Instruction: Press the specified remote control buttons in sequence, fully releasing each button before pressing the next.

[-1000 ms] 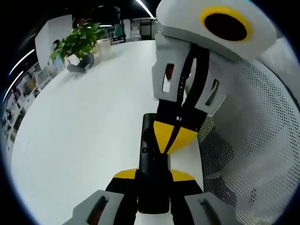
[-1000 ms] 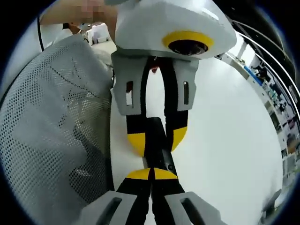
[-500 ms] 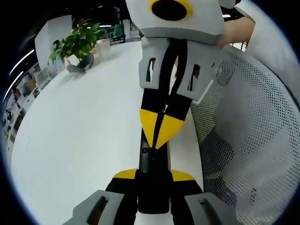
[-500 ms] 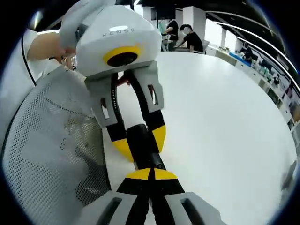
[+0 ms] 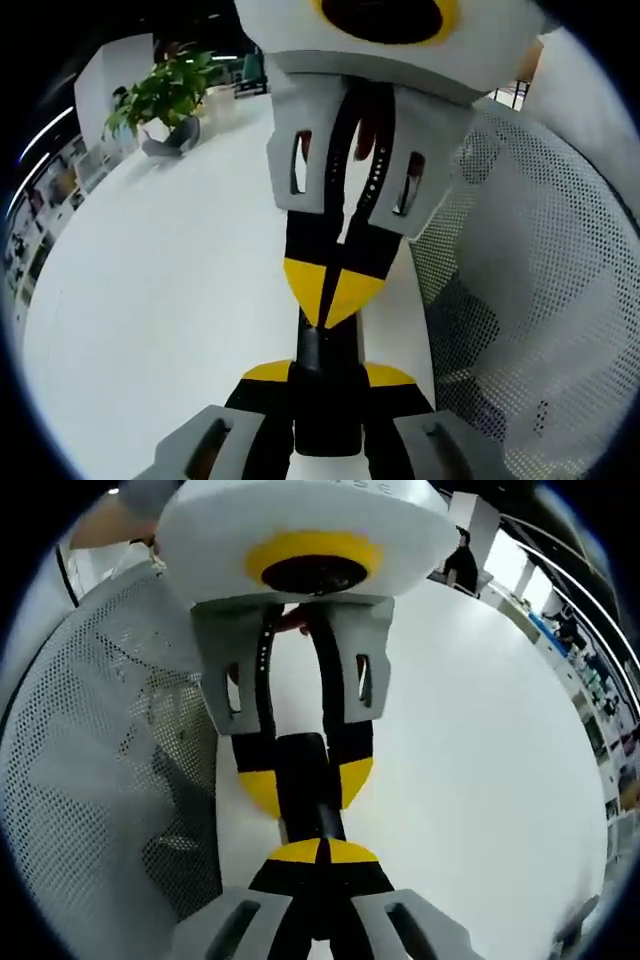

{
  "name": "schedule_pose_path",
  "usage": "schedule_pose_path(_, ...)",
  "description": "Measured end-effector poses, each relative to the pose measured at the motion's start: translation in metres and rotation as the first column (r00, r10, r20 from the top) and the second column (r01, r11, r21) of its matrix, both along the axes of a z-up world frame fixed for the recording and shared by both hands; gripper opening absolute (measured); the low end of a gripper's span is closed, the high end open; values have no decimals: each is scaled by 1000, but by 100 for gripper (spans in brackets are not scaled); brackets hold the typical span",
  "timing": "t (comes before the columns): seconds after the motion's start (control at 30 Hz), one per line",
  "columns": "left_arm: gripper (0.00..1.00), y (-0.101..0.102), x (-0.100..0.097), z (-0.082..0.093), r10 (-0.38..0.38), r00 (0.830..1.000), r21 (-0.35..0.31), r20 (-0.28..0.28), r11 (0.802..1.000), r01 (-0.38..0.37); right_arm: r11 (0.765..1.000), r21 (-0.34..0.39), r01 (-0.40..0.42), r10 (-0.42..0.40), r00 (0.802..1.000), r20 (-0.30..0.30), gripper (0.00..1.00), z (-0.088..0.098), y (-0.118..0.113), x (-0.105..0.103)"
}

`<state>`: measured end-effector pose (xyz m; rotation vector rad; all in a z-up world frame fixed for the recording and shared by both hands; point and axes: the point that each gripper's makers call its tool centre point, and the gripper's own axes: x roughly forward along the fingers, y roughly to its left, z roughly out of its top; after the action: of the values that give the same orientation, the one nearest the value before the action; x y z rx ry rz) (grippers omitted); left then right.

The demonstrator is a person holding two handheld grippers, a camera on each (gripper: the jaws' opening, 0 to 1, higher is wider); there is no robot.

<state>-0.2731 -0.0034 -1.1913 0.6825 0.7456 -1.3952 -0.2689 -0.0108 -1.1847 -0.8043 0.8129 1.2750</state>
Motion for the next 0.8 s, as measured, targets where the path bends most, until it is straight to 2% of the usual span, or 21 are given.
schedule_pose_path(0.03, 24, 0, 0, 0, 0, 1000, 1, 0, 1000, 0, 1000, 10, 1, -1, 1000, -2, 0, 1, -1, 0)
schedule_pose_path(0.13, 24, 0, 0, 0, 1, 1000, 0, 0, 1000, -1, 996, 65, 53, -49, 996, -73, 0, 3, -1, -1)
schedule_pose_path(0.2, 24, 0, 0, 0, 3, 1000, 0, 0, 1000, -3, 995, 57, 79, -73, 993, -96, 0, 2, -4, 1)
schedule_pose_path(0.3, 24, 0, 0, 0, 3, 1000, -1, 0, 1000, -3, 997, 28, 73, -71, 995, -72, 0, 2, -7, 9)
schedule_pose_path(0.37, 24, 0, 0, 0, 5, 1000, -4, 0, 1000, -5, 997, 37, 62, -57, 992, -115, 0, 2, -2, 6)
schedule_pose_path(0.53, 24, 0, 0, 0, 6, 1000, -8, 0, 1000, -6, 999, -27, 45, -48, 990, -133, 0, 1, -3, 8)
schedule_pose_path(0.57, 24, 0, 0, 0, 7, 1000, -6, 0, 1000, -7, 997, -68, 34, -43, 989, -143, 0, 0, -3, 9)
schedule_pose_path(0.63, 24, 0, 0, 1, 8, 1000, -7, 1, 1000, -8, 994, -100, 39, -55, 985, -166, 0, -1, -2, 10)
schedule_pose_path(0.73, 24, 0, 0, 0, 11, 1000, -14, 1, 1000, -11, 990, -129, 61, -87, 975, -206, 0, -2, -1, 11)
schedule_pose_path(0.8, 24, 0, 0, 1, 18, 1000, -22, -1, 1000, -18, 989, -131, 68, -94, 974, -205, 0, -3, 0, 13)
